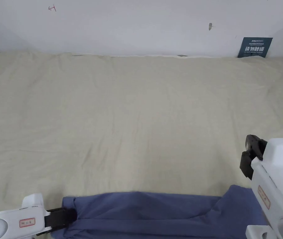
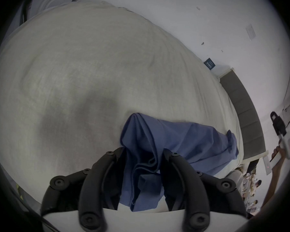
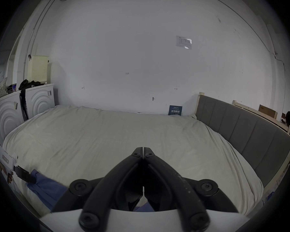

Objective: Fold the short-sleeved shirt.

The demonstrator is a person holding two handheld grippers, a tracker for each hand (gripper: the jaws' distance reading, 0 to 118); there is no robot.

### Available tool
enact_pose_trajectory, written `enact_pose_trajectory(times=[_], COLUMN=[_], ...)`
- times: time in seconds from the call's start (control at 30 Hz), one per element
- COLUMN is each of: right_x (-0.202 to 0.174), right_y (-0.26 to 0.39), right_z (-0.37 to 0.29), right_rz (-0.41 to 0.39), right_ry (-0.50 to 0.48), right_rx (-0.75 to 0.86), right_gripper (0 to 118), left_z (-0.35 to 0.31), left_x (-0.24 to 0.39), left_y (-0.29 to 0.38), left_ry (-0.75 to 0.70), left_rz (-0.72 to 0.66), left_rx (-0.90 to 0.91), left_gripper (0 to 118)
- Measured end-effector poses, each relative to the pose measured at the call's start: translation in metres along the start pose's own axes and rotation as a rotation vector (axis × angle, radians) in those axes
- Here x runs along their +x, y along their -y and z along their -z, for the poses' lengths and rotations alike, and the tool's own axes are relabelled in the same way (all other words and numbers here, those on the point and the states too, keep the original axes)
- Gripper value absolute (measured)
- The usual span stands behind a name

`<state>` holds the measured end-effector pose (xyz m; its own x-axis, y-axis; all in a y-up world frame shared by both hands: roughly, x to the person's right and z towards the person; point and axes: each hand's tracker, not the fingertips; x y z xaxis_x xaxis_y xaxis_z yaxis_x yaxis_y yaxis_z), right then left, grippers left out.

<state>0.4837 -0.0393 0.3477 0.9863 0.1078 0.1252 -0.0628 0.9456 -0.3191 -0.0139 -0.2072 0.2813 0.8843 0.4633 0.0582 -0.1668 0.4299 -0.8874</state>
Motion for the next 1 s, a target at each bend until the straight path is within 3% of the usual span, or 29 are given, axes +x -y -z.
enact_pose_trajectory(times=[0.03, 0.23, 0.4, 0.67, 0.8, 1.0], right_x=[0.002, 0.010, 0.017, 0.028, 0.032, 0.039], right_y=[0.000, -0.002, -0.006, -0.006, -0.003, -0.001], right_z=[-0.001, -0.007, -0.013, -0.023, -0.028, -0.037], right_rz=[0.005, 0.010, 0.020, 0.037, 0.046, 0.057], right_ry=[0.000, 0.006, 0.005, -0.005, -0.009, -0.016], right_rx=[-0.002, 0.001, 0.018, 0.041, 0.046, 0.055], right_gripper=[1, 1, 1, 1, 1, 1], left_z=[0.000, -0.015, -0.053, -0.097, -0.094, -0.056], left_x=[0.003, 0.006, 0.002, -0.013, 0.035, 0.126], left_y=[0.000, -0.007, -0.016, -0.019, -0.016, -0.010], left_ry=[-0.016, -0.059, -0.056, -0.218, -0.228, -0.039], left_rz=[0.002, 0.045, 0.001, -0.020, 0.020, 0.093], left_rx=[0.003, 0.061, 0.112, 0.159, 0.139, 0.061], left_gripper=[13, 12, 11, 11, 11, 11])
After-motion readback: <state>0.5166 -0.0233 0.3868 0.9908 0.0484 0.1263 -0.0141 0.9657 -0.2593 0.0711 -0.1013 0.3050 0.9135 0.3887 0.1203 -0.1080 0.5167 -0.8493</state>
